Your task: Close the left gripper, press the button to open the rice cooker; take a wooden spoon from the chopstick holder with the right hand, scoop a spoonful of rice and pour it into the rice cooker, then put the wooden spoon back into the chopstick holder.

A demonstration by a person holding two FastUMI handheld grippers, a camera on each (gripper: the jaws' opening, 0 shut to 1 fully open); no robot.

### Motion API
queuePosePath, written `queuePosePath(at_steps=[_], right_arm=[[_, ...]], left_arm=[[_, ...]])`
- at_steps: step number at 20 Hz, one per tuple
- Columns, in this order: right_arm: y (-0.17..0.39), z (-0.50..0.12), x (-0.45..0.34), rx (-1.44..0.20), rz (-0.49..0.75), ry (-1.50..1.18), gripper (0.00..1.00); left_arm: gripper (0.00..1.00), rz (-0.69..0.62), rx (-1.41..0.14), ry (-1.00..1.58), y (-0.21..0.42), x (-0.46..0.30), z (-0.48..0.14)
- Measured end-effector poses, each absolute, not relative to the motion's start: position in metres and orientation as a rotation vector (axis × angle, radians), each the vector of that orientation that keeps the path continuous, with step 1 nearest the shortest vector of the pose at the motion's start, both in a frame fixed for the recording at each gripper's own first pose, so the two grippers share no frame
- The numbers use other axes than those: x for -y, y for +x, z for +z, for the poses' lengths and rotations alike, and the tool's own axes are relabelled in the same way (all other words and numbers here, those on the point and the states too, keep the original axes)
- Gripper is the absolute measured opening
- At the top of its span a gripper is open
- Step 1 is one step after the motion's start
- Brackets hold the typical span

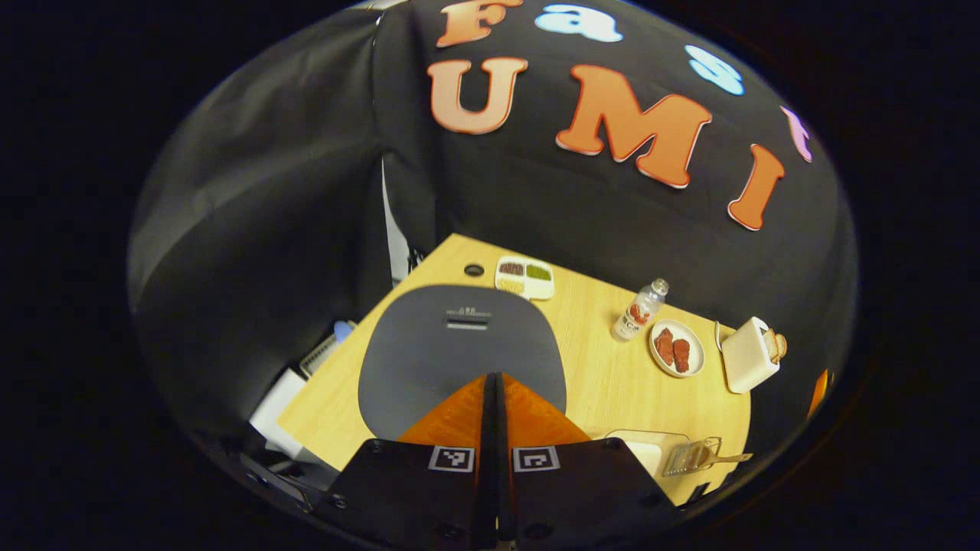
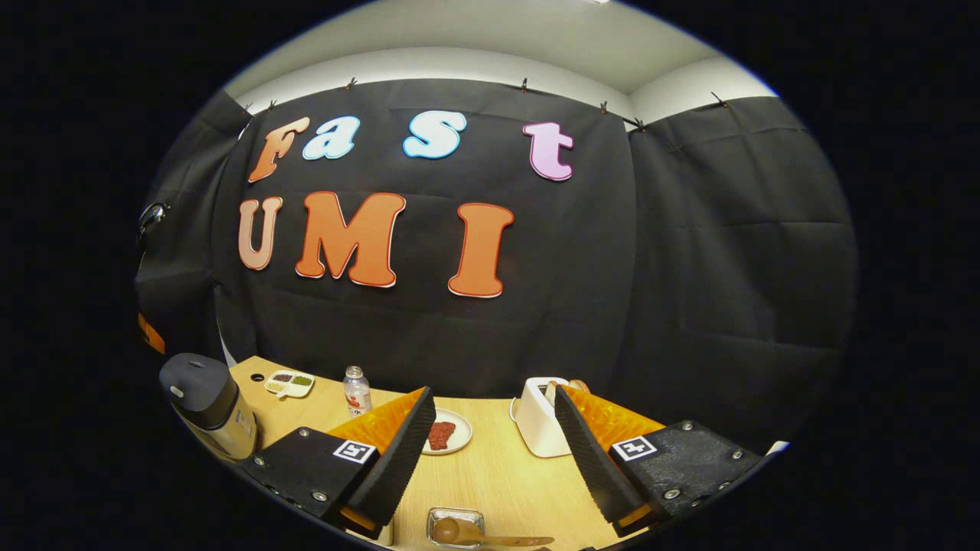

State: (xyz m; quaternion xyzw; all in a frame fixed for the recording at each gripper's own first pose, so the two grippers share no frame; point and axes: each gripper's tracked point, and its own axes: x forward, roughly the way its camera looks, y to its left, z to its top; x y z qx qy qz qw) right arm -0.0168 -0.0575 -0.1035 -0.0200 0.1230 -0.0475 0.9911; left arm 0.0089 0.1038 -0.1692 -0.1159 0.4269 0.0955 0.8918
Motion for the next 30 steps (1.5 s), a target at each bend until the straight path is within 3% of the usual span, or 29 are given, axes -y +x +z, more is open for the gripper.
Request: queuePosePath(at_steps=[2,10,15,17,18,24,30], right_arm=[[-0.020,-0.114,0.063,-0.277,-0.109,-0.048,0.96],[-0.024,-0.142,0.084,-0.361,-0.145,-0.089,0.96],[-0.025,-0.159,0.086,-0.415,-0.139,-0.084,0.96],[-0.027,-0.166,0.088,-0.442,-0.135,-0.066,0.96],[-0.028,-0.169,0.089,-0.453,-0.133,-0.060,0.96],[-0.045,-0.199,0.106,-0.549,-0.139,0.000,0.95],[-0.062,-0.228,0.105,-0.629,-0.123,0.040,0.95]], left_arm=[[0.02,0.206,-0.970,-0.312,0.004,-0.112,-0.188],[0.05,0.241,-1.146,-0.381,-0.009,-0.113,-0.233],[0.08,0.255,-1.104,-0.326,-0.005,-0.115,-0.235],[0.02,0.232,-1.091,-0.321,-0.007,-0.113,-0.231],[0.06,0.223,-1.066,-0.306,-0.007,-0.115,-0.224],[0.07,0.207,-0.698,-0.237,0.038,-0.125,-0.122],[0.05,0.242,-0.387,-0.085,0.054,-0.118,-0.034]])
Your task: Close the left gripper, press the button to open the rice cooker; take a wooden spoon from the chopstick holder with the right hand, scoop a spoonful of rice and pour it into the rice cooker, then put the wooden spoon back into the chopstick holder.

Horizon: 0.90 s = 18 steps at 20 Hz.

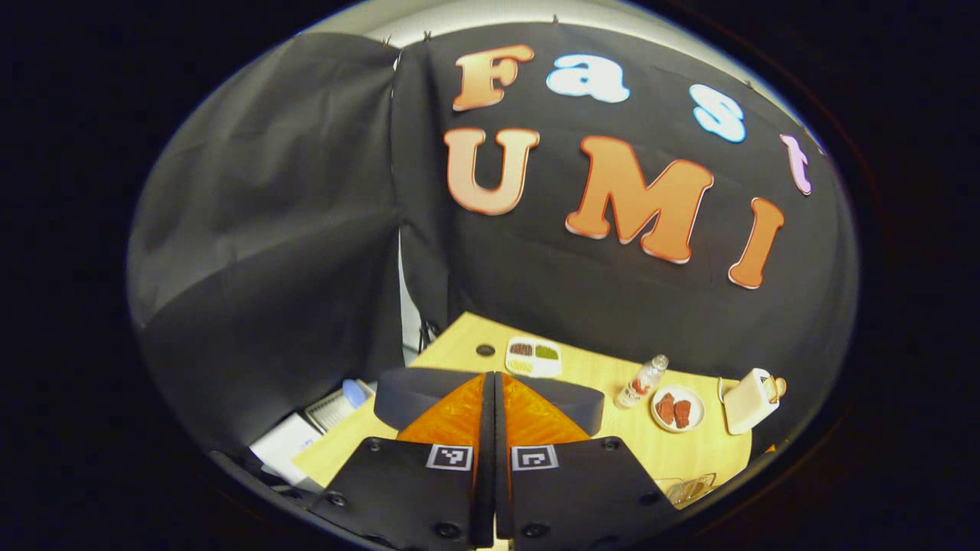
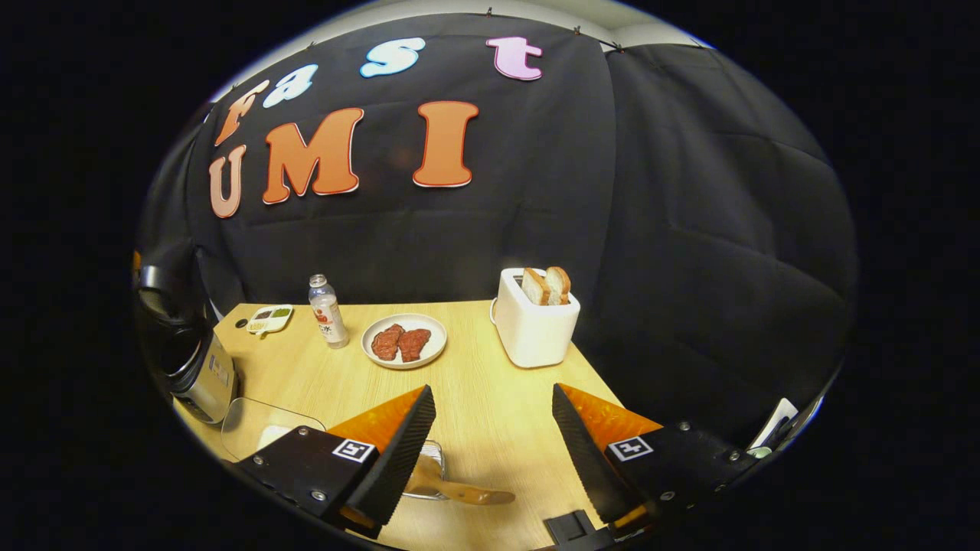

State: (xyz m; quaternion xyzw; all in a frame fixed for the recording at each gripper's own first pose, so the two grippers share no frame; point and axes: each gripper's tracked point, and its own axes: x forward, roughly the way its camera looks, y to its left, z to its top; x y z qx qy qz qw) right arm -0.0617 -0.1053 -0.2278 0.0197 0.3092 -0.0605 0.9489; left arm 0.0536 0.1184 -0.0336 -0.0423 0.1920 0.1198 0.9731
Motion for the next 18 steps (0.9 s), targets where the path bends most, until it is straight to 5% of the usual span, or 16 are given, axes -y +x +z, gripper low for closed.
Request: queuePosePath(at_steps=[6,11,12,15,18], right_arm=[[-0.077,-0.261,0.091,-0.703,-0.092,0.120,0.95],[-0.085,-0.287,0.089,-0.708,-0.095,0.196,0.95],[-0.088,-0.295,0.086,-0.721,-0.097,0.219,0.95],[-0.096,-0.314,0.081,-0.759,-0.117,0.321,0.93],[-0.100,-0.330,0.069,-0.796,-0.133,0.438,0.77]], left_arm=[[0.05,0.167,-0.320,-0.019,0.038,-0.075,-0.028],[0.53,0.142,-0.323,0.024,0.026,-0.057,-0.035],[0.51,0.135,-0.329,0.025,0.027,-0.053,-0.038],[0.76,0.132,-0.336,0.042,0.026,-0.048,-0.040],[0.76,0.117,-0.353,0.069,0.026,-0.040,-0.047]])
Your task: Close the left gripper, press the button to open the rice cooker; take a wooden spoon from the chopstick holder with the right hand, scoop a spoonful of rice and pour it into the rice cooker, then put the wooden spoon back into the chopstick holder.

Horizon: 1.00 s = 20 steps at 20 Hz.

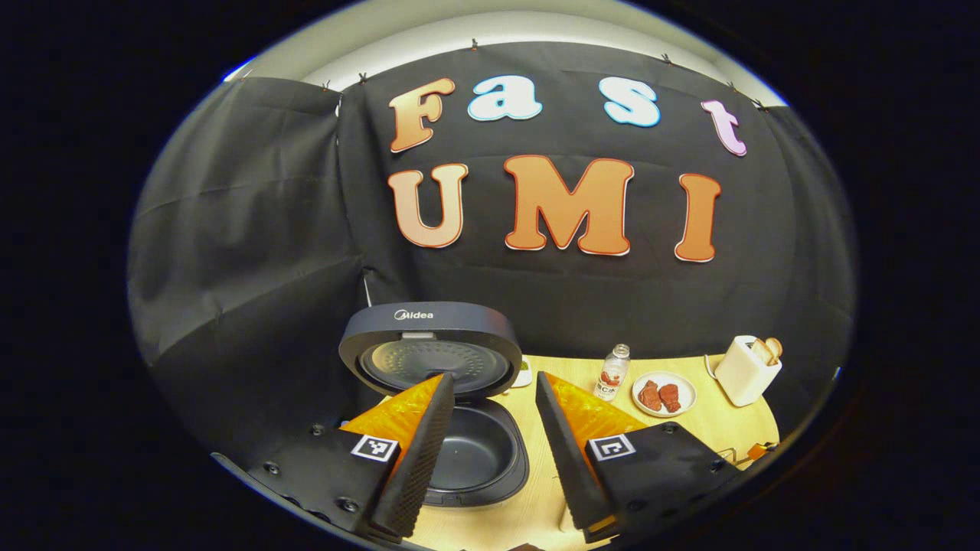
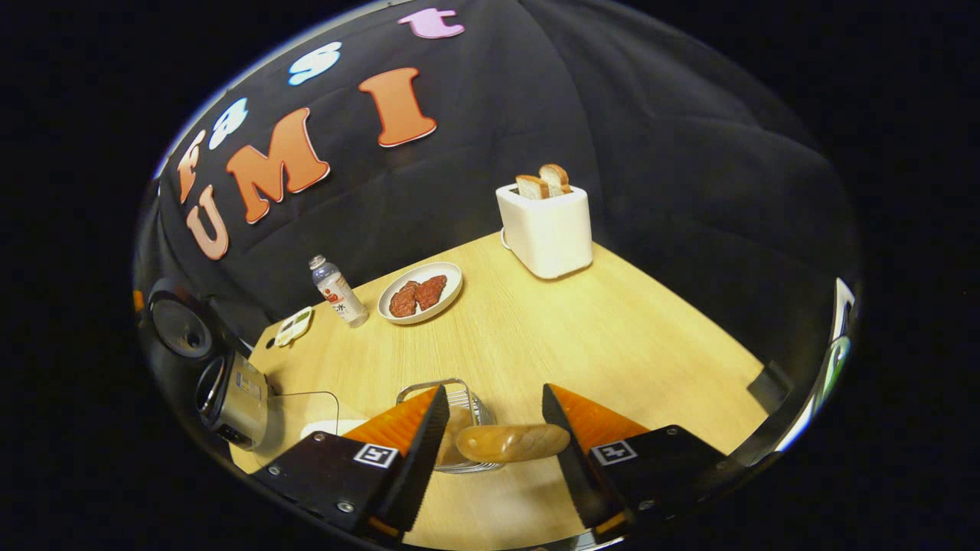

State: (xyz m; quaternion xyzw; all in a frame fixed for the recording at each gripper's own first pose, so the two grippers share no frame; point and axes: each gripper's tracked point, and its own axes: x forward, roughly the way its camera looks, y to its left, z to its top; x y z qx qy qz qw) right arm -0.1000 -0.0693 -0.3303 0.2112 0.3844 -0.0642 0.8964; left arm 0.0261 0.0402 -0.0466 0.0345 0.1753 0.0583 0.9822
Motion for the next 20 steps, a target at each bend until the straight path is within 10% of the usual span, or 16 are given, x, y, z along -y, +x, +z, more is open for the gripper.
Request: queuePosePath(at_steps=[3,7,20], right_arm=[[-0.090,-0.331,0.057,-0.789,-0.124,0.531,0.40],[-0.081,-0.327,0.035,-0.793,-0.084,0.576,0.23],[-0.050,-0.197,0.010,-0.651,0.022,0.455,0.13]], left_arm=[[0.74,0.097,-0.367,0.074,0.026,-0.033,-0.052],[0.73,0.086,-0.378,0.054,0.020,-0.030,-0.056],[0.92,0.193,-0.344,0.056,0.006,-0.091,-0.073]])
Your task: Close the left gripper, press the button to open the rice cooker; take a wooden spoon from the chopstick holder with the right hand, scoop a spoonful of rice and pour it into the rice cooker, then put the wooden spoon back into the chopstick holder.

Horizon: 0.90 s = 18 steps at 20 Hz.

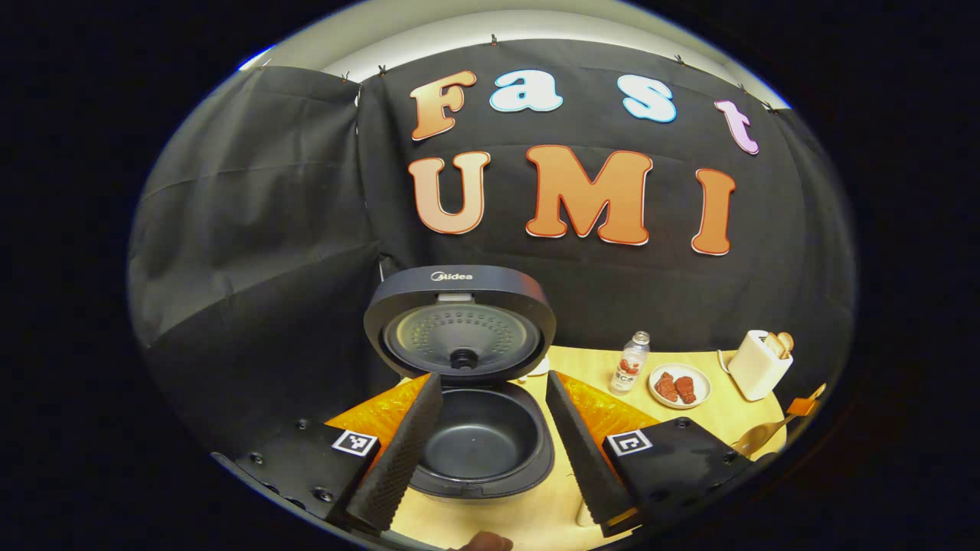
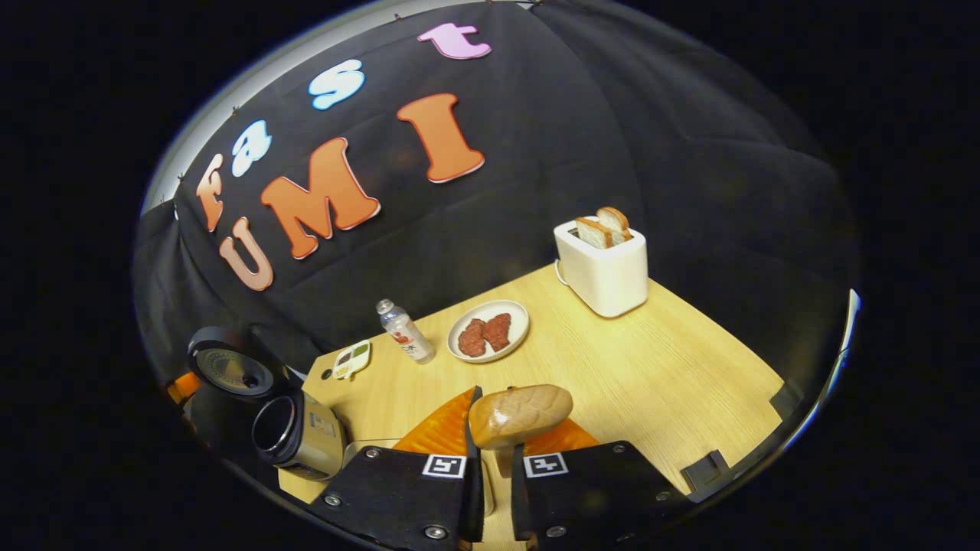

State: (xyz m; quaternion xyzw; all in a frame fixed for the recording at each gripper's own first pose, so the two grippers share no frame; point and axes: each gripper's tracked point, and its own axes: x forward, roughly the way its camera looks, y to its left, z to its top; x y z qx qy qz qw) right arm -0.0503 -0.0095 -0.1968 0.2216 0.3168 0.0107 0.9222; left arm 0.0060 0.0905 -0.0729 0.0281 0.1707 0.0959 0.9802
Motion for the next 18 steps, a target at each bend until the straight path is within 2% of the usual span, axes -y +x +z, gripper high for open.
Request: queuePosePath(at_steps=[4,6,8,9,11,15,16,18], right_arm=[[-0.052,-0.174,-0.043,-0.640,0.144,0.456,0.13],[-0.059,-0.181,-0.072,-0.657,0.201,0.409,0.13],[-0.066,-0.197,-0.096,-0.678,0.242,0.341,0.13],[-0.068,-0.208,-0.105,-0.690,0.256,0.296,0.13],[-0.070,-0.233,-0.112,-0.706,0.243,0.192,0.13],[-0.064,-0.259,-0.127,-0.667,0.214,0.039,0.14],[-0.063,-0.261,-0.130,-0.648,0.215,-0.001,0.14],[-0.062,-0.262,-0.136,-0.593,0.228,-0.074,0.13]], left_arm=[[0.96,0.202,-0.330,0.082,0.003,-0.106,-0.075],[1.00,0.208,-0.333,0.101,0.001,-0.116,-0.078],[0.96,0.209,-0.337,0.119,-0.003,-0.125,-0.080],[1.00,0.212,-0.338,0.123,-0.004,-0.130,-0.081],[0.96,0.220,-0.350,0.130,-0.008,-0.143,-0.085],[0.96,0.246,-0.373,0.130,-0.016,-0.169,-0.092],[1.00,0.251,-0.379,0.127,-0.017,-0.173,-0.094],[0.99,0.264,-0.389,0.122,-0.017,-0.183,-0.099]])
